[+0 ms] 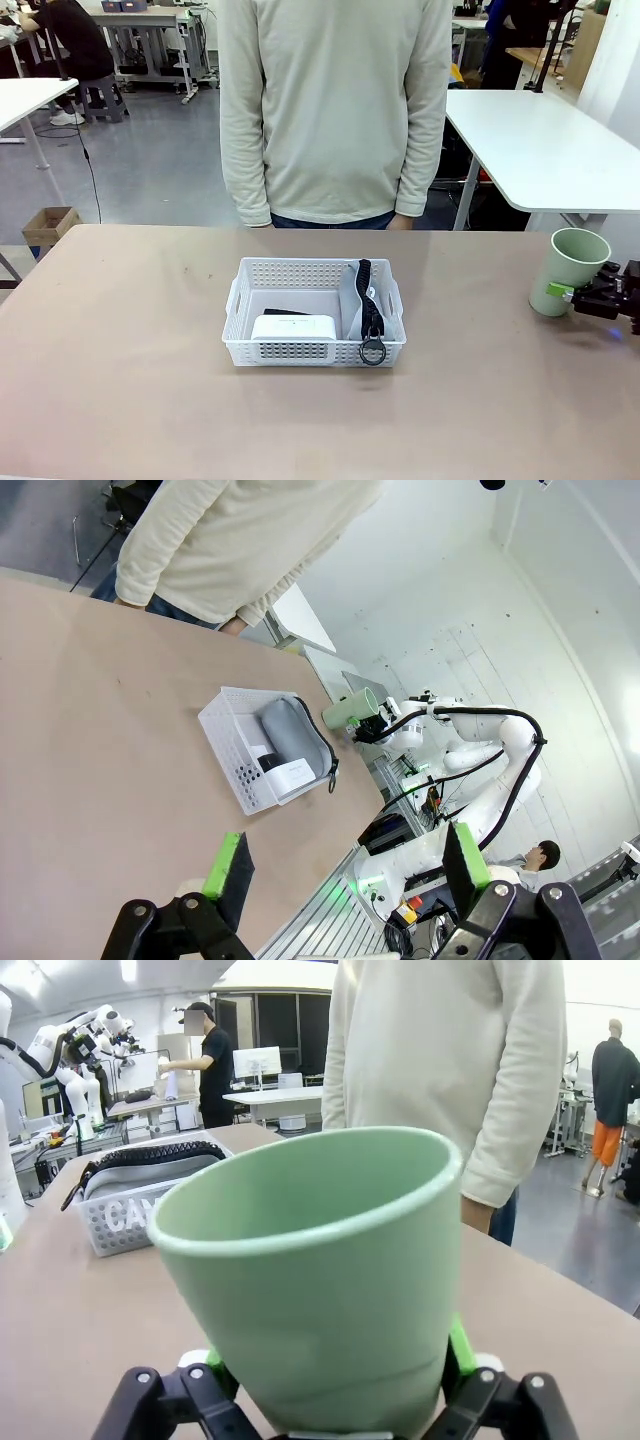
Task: Efficiently arrange items inside the basket to fit them all.
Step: Pick up the Reusable plastic cup and place it inside the Organizing basket.
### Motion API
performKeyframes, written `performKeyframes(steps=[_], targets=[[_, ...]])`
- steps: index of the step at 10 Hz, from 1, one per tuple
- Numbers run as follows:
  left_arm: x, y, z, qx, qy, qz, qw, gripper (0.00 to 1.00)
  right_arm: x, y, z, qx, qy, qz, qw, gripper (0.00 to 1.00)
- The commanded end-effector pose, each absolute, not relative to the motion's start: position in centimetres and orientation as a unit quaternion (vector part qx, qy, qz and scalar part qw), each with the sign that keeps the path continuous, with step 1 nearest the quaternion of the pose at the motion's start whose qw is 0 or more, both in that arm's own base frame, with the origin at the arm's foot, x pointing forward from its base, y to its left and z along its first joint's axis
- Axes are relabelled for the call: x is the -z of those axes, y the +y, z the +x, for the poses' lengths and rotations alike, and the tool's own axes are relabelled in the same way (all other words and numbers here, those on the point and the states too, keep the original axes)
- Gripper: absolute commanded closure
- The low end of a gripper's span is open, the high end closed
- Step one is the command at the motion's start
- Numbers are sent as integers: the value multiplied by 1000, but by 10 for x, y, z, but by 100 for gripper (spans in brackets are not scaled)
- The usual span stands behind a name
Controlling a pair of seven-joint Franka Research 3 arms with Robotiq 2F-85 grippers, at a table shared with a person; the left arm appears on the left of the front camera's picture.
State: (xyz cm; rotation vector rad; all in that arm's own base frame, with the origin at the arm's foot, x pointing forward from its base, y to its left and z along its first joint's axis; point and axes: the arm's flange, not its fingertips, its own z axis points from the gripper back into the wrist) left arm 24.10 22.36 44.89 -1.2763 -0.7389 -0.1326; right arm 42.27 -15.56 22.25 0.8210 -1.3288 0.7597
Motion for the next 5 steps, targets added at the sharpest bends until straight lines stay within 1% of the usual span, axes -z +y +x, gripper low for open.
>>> performKeyframes(steps=[1,2,4,5], targets=[[-450,222,241,68,-348,-584,730,0,-226,-159,419,-340,-587,356,643,55],[-450,222,241,68,-348,-584,730,0,-226,-159,419,-341,-586,357,643,100],[-450,222,241,68,-348,-584,730,0,-227,-158,418,-346,-582,357,644,100],[-450,222,241,68,-348,-584,730,0,-230,-157,416,-348,-579,358,644,67]])
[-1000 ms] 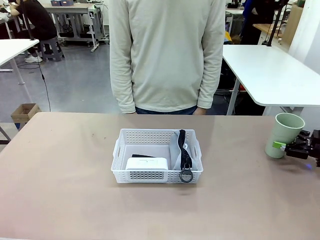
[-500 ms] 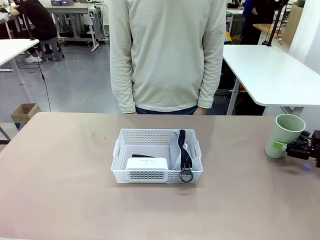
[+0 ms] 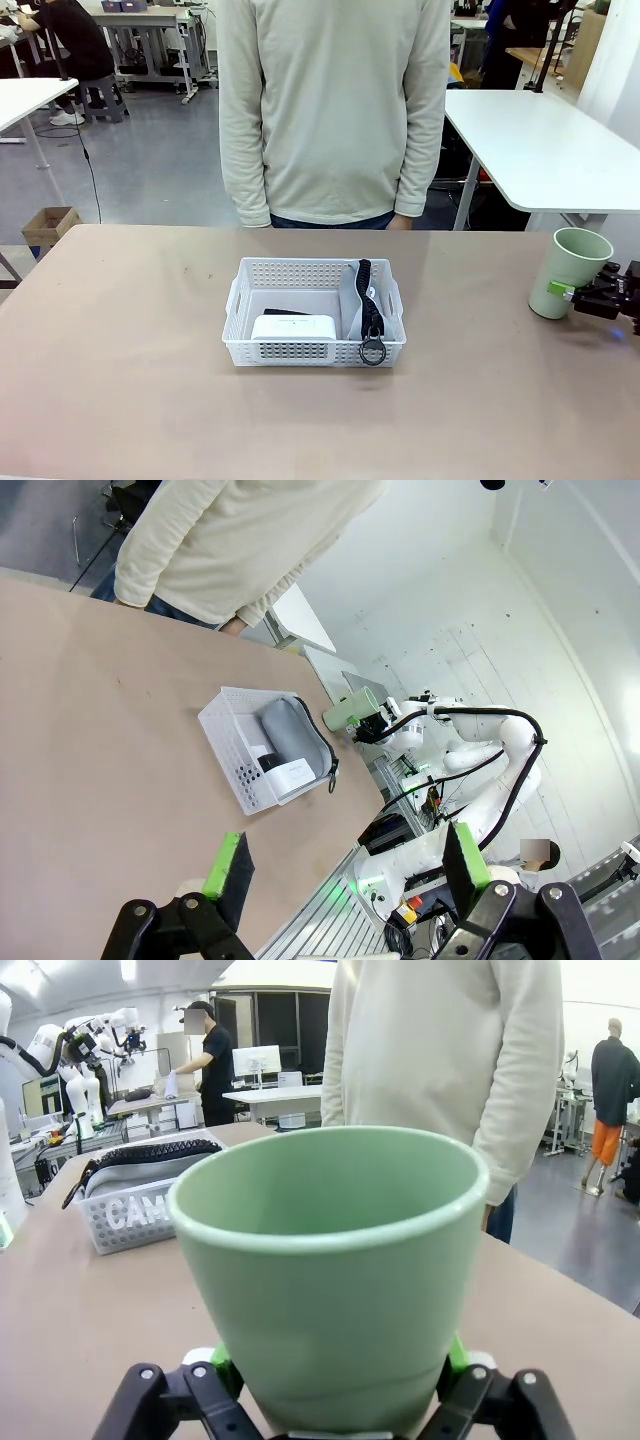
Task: Efficiently arrange items inside the basket to fit them all.
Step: Pick up the Reusable plastic cup and place it inside the Organizing basket.
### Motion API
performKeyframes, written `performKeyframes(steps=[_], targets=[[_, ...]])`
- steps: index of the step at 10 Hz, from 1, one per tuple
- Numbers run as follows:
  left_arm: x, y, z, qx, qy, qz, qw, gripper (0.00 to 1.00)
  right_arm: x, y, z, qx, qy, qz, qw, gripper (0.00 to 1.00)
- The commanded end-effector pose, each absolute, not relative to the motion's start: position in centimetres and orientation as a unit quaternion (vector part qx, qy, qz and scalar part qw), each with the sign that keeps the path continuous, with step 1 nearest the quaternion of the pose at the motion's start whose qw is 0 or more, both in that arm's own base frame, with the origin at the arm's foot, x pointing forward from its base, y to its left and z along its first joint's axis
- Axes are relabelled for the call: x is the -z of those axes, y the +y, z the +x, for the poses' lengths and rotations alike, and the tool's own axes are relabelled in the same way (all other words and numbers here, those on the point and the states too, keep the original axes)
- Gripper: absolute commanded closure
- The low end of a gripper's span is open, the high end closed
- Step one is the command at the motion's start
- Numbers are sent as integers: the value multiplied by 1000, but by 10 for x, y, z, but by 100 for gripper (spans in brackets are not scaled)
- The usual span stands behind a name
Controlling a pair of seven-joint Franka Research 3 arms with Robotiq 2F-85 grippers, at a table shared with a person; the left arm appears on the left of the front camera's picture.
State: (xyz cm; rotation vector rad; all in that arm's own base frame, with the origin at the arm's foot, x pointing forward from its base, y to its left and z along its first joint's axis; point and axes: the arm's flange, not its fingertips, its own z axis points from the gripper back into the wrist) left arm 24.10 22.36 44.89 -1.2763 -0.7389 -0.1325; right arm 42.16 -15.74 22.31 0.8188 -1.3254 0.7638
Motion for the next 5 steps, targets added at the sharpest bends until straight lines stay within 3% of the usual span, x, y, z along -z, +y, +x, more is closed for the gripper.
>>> performKeyframes(steps=[1,2,3,4,5], targets=[[-450,222,241,68,-348,-584,730,0,-241,-155,410,-342,-565,365,656,67],[-450,222,241,68,-348,-584,730,0,-266,-150,399,-345,-534,371,677,100],[-450,222,241,68,-348,-584,730,0,-302,-141,389,-380,-469,371,706,67],[-450,222,241,68,-348,-584,730,0,-337,-124,379,-417,-417,377,714,100],[-450,222,241,68,-348,-584,730,0,-367,-99,372,-449,-358,397,716,100]])
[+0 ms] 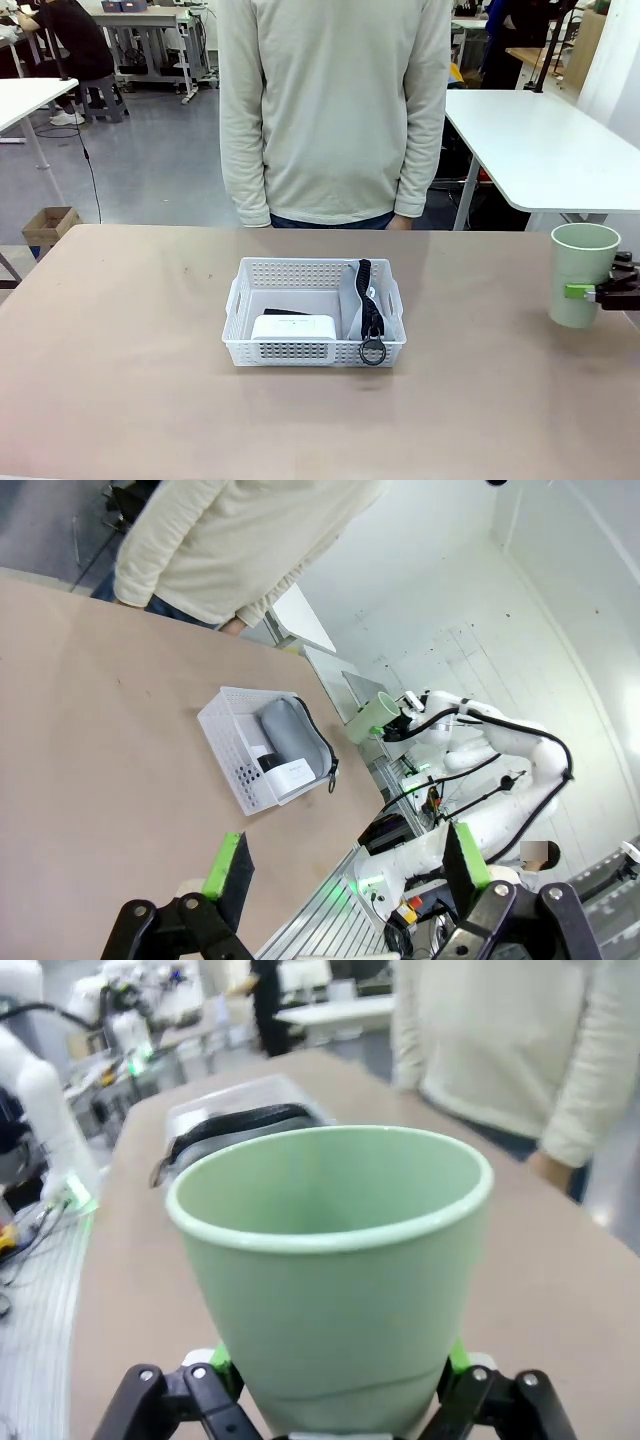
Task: Efficiently arrange items inside the basket to fit them all.
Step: Pick up the Reusable plastic cup and place it inside the Organizing basket.
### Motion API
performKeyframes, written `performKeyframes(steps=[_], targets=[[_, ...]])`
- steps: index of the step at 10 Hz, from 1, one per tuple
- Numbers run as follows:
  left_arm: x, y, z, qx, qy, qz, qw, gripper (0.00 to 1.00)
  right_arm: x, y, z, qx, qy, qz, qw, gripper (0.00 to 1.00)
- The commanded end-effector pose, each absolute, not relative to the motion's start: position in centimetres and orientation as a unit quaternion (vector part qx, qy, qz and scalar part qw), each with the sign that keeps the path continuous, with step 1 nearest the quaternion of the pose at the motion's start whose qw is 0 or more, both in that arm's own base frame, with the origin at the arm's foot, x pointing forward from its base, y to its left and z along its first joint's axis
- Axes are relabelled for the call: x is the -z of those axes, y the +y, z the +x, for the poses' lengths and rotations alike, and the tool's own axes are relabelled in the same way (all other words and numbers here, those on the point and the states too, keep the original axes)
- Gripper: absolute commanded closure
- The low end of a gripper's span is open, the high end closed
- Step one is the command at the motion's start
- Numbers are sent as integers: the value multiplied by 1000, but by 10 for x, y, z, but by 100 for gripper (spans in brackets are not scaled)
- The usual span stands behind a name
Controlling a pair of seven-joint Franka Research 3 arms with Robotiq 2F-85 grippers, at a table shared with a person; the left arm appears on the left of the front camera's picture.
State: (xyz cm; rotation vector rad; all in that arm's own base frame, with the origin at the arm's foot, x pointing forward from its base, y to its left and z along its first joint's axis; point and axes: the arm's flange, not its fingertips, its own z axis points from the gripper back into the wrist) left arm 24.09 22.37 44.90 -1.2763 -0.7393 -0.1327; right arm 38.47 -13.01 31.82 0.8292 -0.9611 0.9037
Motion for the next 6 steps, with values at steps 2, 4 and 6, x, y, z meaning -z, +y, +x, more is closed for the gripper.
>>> performKeyframes(steps=[2,4,6], targets=[[-450,222,241,68,-348,-584,730,0,-396,-57,364,-496,-275,423,707,68],[-450,222,241,68,-348,-584,730,0,-413,-15,352,-531,-241,414,699,100],[-450,222,241,68,-348,-584,730,0,-434,47,352,-575,-209,379,694,100]])
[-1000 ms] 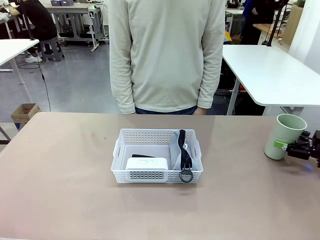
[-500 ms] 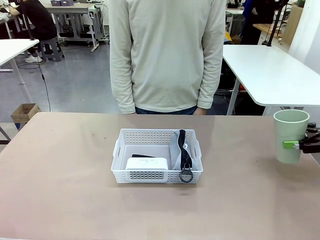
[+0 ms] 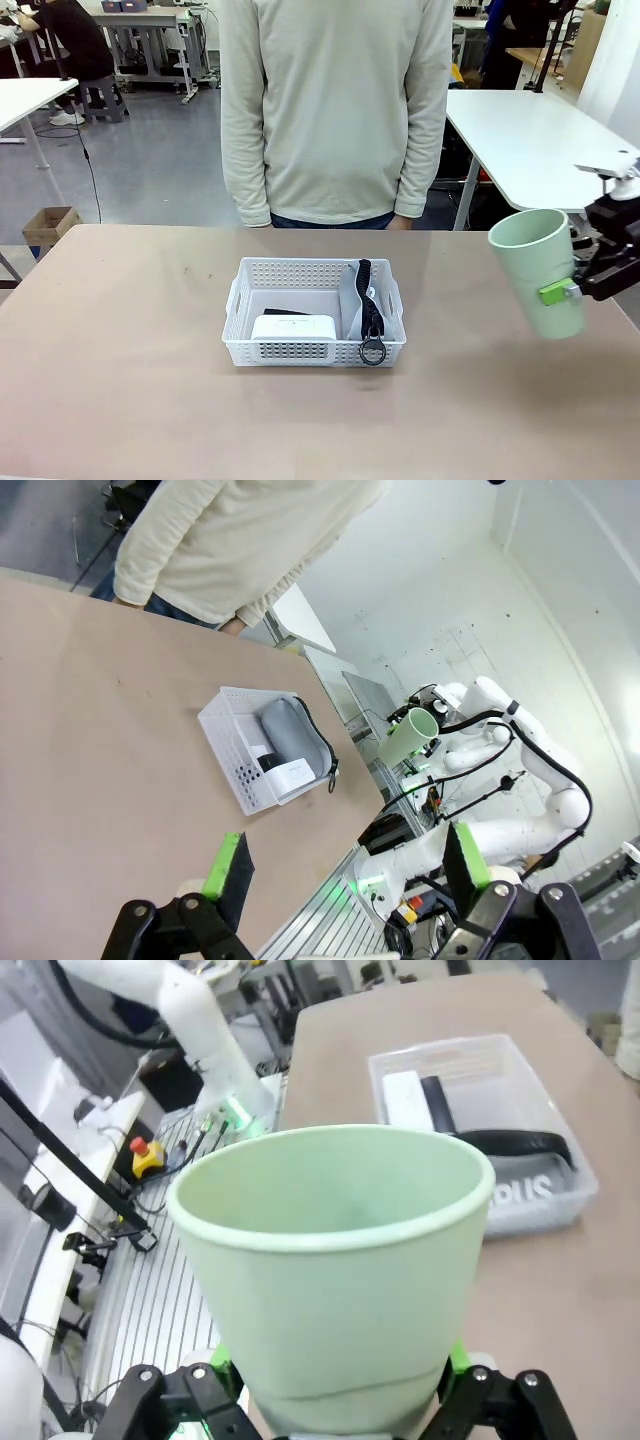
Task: Efficiently arrange items inside the basket to fit them all.
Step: Pick up the Reusable plastic cup and place it inside the Organizing basket.
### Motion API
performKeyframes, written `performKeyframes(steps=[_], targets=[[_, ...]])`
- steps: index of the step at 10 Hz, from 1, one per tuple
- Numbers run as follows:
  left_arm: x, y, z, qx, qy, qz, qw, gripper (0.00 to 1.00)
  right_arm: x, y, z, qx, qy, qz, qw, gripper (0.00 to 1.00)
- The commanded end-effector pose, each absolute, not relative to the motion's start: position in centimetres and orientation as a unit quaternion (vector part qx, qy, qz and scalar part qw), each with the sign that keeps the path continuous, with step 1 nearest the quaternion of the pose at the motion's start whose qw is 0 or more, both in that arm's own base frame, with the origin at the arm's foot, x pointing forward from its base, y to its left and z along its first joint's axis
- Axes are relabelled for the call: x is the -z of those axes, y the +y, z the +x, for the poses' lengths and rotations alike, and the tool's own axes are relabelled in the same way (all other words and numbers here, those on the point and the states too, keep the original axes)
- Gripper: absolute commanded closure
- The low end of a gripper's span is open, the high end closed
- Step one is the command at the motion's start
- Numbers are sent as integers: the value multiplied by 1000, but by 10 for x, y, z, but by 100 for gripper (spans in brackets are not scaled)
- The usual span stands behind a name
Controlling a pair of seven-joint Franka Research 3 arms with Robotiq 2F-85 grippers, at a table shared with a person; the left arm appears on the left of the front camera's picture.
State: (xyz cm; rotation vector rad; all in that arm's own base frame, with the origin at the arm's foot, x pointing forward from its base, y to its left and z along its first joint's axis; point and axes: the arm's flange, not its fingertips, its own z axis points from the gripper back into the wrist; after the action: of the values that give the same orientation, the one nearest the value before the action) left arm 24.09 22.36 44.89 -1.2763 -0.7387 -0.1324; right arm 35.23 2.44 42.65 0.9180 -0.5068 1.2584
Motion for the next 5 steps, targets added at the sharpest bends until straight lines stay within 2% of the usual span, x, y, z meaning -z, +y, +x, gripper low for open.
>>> performKeyframes(steps=[1,2,3,5], targets=[[-450,222,241,68,-348,-584,730,0,-441,85,358,-594,-200,349,696,100],[-450,222,241,68,-348,-584,730,0,-441,129,368,-610,-200,300,705,100],[-450,222,241,68,-348,-584,730,0,-438,166,381,-611,-209,257,719,67],[-450,222,241,68,-348,-584,730,0,-428,234,395,-623,-176,153,747,67]])
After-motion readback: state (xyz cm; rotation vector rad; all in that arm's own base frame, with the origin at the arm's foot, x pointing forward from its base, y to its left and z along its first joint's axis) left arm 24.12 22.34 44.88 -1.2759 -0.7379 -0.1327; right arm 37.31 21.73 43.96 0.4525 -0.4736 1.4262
